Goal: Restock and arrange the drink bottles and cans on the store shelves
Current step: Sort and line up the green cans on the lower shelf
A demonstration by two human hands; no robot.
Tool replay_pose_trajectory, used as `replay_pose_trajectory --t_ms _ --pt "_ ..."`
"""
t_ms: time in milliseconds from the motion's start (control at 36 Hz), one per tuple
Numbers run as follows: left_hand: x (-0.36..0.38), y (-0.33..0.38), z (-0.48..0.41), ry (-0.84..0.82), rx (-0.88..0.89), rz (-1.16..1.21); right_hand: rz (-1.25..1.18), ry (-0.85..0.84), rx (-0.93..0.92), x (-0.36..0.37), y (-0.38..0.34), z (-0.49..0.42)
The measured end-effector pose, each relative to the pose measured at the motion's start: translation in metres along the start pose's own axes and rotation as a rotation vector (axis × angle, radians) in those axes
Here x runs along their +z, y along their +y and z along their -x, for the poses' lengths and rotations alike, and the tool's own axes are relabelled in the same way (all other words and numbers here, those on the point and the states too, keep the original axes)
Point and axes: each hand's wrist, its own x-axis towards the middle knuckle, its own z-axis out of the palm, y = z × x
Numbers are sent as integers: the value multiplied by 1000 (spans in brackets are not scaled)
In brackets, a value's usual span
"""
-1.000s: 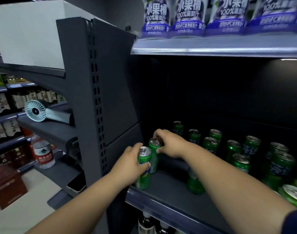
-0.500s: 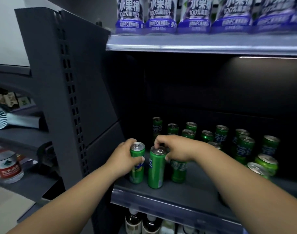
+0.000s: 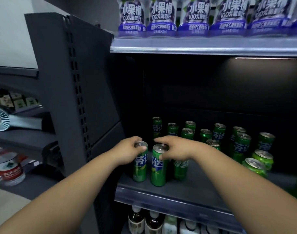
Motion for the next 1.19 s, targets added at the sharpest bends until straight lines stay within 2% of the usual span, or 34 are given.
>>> replay_pose_trajectory --t_ms 83,194,500,639,722,972,1194 --pt "-4 0 -3 -54 -2 2 65 73 58 2 0 -2" --pt "-5 0 -5 -106 -34 82 46 75 14 2 1 -2" --pt "12 9 -16 -49 -52 169 -14 115 -102 13 -17 7" --pt "11 13 -14 -65 -164 415 -249 225 -80 23 -15 8" --pt "10 12 -14 -74 -195 478 -233 275 -30 29 -9 5" --pt "14 14 -23 -73 -160 461 -361 477 -45 57 -16 1" --pt "11 6 -26 -70 -130 385 -431 509 -65 70 -17 -2"
